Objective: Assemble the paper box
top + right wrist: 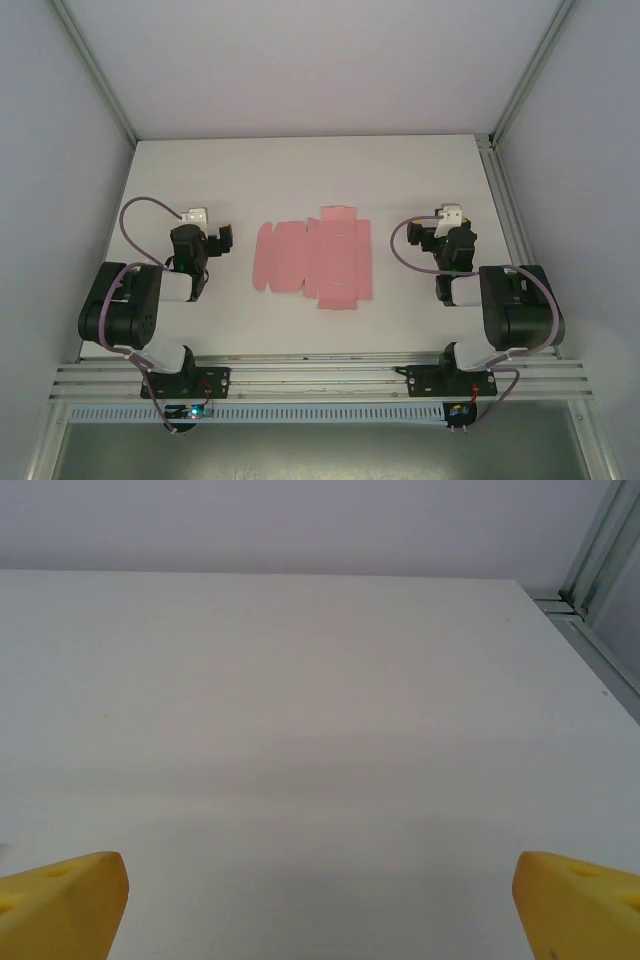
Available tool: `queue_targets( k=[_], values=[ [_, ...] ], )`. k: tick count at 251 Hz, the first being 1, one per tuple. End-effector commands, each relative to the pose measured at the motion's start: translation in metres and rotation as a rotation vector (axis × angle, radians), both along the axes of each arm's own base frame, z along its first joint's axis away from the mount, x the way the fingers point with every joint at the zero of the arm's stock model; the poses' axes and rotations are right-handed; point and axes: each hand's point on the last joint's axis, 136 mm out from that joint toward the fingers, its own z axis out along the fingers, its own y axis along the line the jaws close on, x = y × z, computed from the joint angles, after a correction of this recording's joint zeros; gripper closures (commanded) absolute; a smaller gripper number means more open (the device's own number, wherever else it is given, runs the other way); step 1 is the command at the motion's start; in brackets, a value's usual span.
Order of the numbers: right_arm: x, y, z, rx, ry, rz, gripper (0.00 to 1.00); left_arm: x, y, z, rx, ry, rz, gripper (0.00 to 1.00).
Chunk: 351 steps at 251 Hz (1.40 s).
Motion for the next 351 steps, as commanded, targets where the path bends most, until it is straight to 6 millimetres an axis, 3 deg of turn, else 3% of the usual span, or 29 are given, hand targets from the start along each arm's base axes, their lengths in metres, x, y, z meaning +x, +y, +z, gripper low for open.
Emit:
queue_targets(
  k=[1, 95, 116, 278, 321, 351],
  values=[
    [0.005, 0.002, 0.015, 0.012, -0.046, -0.006, 0.02, 0.007, 0.006, 0.016, 0.011, -0.063, 0.007, 0.00],
    [0.005, 0.002, 0.014, 0.015, -0.042, -0.007, 0.02, 0.008, 0.005, 0.017, 0.011, -0.063, 0.004, 0.00],
    [0.005, 0.002, 0.014, 0.014, -0.043, -0.008, 0.02, 0.010, -0.005, 0.017, 0.005, -0.054, -0.061, 0.00],
    [0.005, 0.002, 0.015, 0.012, -0.045, -0.005, 0.02, 0.009, -0.005, 0.015, -0.005, -0.048, -0.066, 0.00],
    [0.008, 0.001, 0.030, 0.008, -0.031, -0.014, 0.02, 0.016, 0.007, 0.044, -0.004, 0.030, 0.010, 0.00],
    [0.011, 0.007, 0.037, 0.001, 0.116, -0.057, 0.02, 0.010, 0.003, 0.057, -0.099, 0.120, 0.036, 0.00]
  ],
)
